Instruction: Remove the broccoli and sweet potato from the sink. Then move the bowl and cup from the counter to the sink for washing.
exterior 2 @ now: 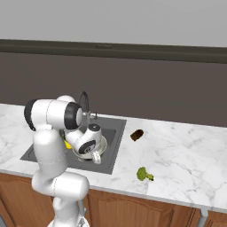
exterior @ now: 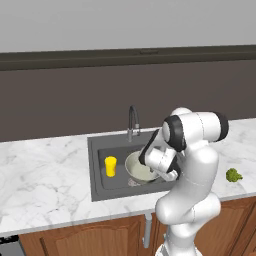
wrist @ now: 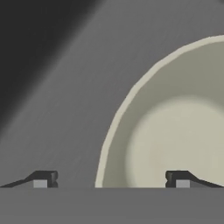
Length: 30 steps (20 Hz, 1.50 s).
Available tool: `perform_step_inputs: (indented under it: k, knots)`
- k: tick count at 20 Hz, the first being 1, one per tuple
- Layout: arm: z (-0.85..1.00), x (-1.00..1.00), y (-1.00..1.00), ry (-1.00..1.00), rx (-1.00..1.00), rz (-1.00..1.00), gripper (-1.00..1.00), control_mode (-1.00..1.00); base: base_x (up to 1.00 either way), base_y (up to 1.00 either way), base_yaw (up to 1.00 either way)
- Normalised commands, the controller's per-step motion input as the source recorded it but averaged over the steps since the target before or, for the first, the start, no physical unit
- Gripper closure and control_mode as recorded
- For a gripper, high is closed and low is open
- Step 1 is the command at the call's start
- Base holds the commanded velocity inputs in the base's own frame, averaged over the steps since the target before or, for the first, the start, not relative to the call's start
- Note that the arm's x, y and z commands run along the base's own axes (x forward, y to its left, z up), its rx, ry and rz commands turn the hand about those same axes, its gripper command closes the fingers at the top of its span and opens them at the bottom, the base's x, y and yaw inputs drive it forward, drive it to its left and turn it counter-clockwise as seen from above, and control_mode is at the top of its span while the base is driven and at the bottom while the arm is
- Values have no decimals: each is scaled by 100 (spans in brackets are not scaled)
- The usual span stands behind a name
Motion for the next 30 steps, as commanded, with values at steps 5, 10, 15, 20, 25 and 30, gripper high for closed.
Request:
perform_step_inputs:
  k: [5, 10, 15, 20, 25, 30]
  knots:
    - [30, -6, -1, -2, 0, 6, -100, -100, 0, 0, 0]
    - [34, -8, 0, 0, 0, 0, -100, -100, 0, 0, 0]
    - [38, -3, 0, 0, 0, 0, -100, -100, 0, 0, 0]
    - [37, -8, 0, 0, 0, -1, -100, -100, 0, 0, 0]
    - [34, -18, -1, 0, -1, -7, -100, -100, 0, 0, 0]
    - [36, -18, 0, 0, -1, -11, -100, -100, 0, 0, 0]
